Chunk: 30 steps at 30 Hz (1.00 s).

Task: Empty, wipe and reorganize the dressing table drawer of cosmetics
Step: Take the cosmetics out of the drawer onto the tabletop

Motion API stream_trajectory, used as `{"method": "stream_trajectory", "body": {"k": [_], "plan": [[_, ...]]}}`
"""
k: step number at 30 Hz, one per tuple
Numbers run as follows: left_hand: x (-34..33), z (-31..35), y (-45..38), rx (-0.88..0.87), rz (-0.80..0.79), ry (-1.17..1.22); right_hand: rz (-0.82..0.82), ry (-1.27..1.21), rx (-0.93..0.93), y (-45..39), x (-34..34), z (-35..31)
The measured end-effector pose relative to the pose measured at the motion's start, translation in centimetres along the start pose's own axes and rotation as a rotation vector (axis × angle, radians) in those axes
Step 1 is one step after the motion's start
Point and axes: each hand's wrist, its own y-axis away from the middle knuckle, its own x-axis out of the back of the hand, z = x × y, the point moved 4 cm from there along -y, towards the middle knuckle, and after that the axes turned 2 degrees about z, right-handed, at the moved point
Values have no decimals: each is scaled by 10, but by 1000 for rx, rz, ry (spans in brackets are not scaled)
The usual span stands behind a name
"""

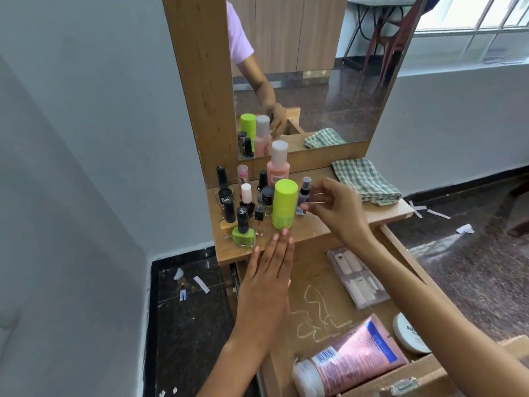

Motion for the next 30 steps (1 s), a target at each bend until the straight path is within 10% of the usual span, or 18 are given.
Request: {"method": "stream_trajectory", "body": {"k": [16, 30], "plan": [[7, -1, 2, -46, -33, -32, 9, 125, 82, 46, 53, -8], [18, -2, -3, -85, -148, -10, -1201, 752, 145, 140, 14, 31]]}}
